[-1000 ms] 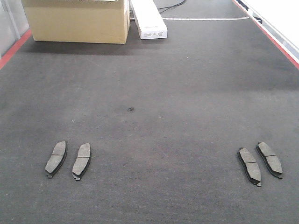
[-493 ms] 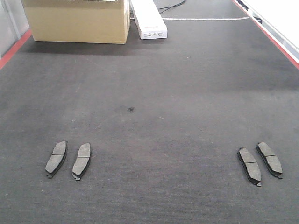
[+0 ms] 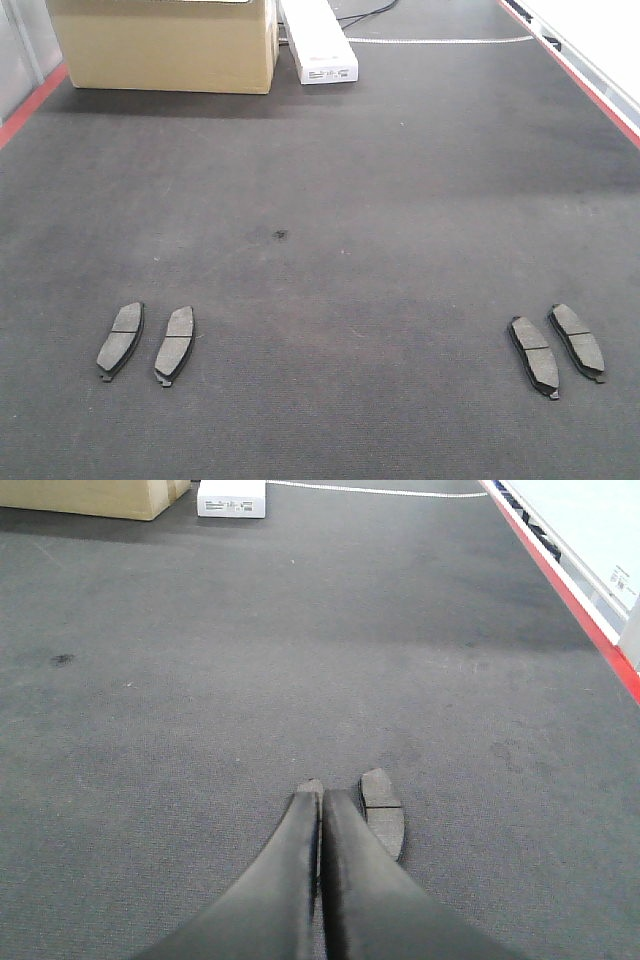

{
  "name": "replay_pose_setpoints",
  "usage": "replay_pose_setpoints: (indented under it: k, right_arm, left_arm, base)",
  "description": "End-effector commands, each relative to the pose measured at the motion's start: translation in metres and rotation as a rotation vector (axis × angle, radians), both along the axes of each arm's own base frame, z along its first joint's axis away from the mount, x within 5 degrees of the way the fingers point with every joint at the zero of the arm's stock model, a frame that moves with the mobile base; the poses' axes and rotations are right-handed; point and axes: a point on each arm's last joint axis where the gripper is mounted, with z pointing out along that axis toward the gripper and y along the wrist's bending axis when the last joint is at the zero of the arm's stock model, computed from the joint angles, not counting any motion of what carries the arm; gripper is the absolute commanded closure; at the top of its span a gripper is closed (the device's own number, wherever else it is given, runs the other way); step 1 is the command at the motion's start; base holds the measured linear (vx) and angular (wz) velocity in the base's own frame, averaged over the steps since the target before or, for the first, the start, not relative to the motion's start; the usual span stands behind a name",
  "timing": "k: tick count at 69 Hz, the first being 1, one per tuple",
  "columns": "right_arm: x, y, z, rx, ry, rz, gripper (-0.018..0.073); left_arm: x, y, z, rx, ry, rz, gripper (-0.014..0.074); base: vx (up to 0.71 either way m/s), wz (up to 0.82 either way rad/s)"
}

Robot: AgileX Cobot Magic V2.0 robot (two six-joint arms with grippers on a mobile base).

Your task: Move and align brake pads A on conveyor

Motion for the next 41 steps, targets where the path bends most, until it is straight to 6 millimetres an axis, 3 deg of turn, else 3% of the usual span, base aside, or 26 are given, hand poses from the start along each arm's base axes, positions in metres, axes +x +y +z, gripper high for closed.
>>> replay_pose_setpoints:
  k: [1,12,24,41]
  right_arm:
    - [0.002,-0.001,0.014,-0.013,-0.088,-0.006,0.0571]
    - [0.002,-0.001,0.014,-0.013,-0.086,-0.006,0.0571]
    - [0.002,-0.001,0.014,-0.013,-0.087,-0.006,0.0571]
    - [0.002,-0.001,0.014,-0.013,-0.087,-0.006,0.0571]
  left_arm:
    - [-0.004,-0.002,0.001,-0.045,-0.123,-0.019,0.0603]
    - [0.005,-0.002,-0.026,-0.102,-0.045,-0.027,0.0603]
    - [0.012,0.0,-0.055,-0.101,-0.102,-0.014,0.0603]
    - [0.012,0.0,-0.056,-0.04,-0.087,-0.012,0.0603]
  base:
    - [0.0,0.0]
    - [0.0,0.0]
    - [0.0,0.0]
    - [0.0,0.0]
